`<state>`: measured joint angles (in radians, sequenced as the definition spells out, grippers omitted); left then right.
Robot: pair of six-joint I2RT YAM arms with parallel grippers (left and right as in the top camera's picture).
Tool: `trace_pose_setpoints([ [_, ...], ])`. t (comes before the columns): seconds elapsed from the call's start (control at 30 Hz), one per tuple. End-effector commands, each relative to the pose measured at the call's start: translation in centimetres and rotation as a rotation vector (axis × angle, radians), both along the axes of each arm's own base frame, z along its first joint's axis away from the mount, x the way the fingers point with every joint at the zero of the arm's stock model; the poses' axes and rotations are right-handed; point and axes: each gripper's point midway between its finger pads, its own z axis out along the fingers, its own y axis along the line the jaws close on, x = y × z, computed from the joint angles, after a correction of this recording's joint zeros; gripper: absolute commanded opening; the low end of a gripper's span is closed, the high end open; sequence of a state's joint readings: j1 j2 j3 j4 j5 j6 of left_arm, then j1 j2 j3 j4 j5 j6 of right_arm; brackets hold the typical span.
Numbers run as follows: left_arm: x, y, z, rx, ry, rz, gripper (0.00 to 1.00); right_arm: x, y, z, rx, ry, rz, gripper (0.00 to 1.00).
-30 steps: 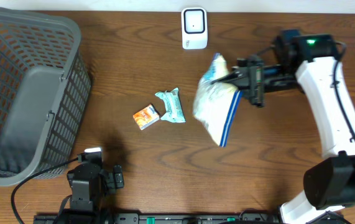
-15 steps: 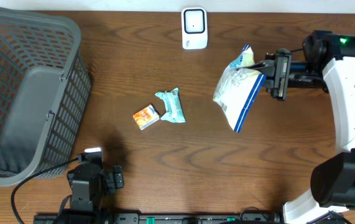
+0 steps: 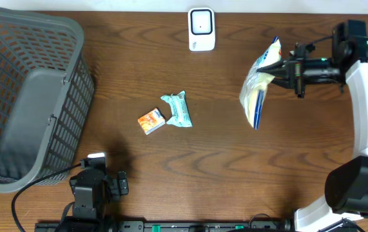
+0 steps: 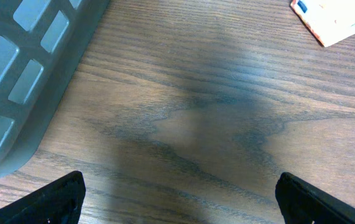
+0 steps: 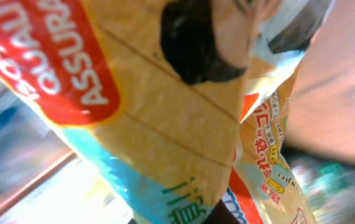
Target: Scan the item barcode
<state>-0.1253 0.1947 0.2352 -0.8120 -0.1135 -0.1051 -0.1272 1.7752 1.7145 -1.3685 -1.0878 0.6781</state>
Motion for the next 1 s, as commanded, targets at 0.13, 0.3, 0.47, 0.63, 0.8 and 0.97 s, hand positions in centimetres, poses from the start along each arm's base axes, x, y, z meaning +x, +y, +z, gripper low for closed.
trace_pose_setpoints([
  [0.13, -0.4, 0.1, -0.5, 0.001, 0.021, 0.007, 0.98, 3.5, 1.3, -3.9, -0.515, -0.279, 0.076, 0.01],
  [0.3, -0.4, 0.1, -0.5, 0.001, 0.021, 0.007, 0.98, 5.9, 6.5, -2.9, -0.686, -0.681, 0.28, 0.01],
  [0.47, -0.4, 0.1, -0.5, 0.001, 0.021, 0.007, 0.98, 7.9, 11.1, -0.8, -0.786, -0.924, 0.291, 0.01],
  [0.63, -0.4, 0.1, -0.5, 0.001, 0.021, 0.007, 0.98, 12.1, 12.0, 0.7, -1.05, -1.092, 0.144, 0.01],
  [0.8, -0.4, 0.1, -0.5, 0.001, 0.021, 0.007, 0.98, 16.8, 14.2, -0.7, -1.121, -1.227, 0.06, 0.01],
  [0.97, -0.4, 0.1, -0.5, 0.001, 0.021, 0.007, 0.98, 21.9, 14.3, -4.1, -1.124, -1.266, -0.036, 0.01],
])
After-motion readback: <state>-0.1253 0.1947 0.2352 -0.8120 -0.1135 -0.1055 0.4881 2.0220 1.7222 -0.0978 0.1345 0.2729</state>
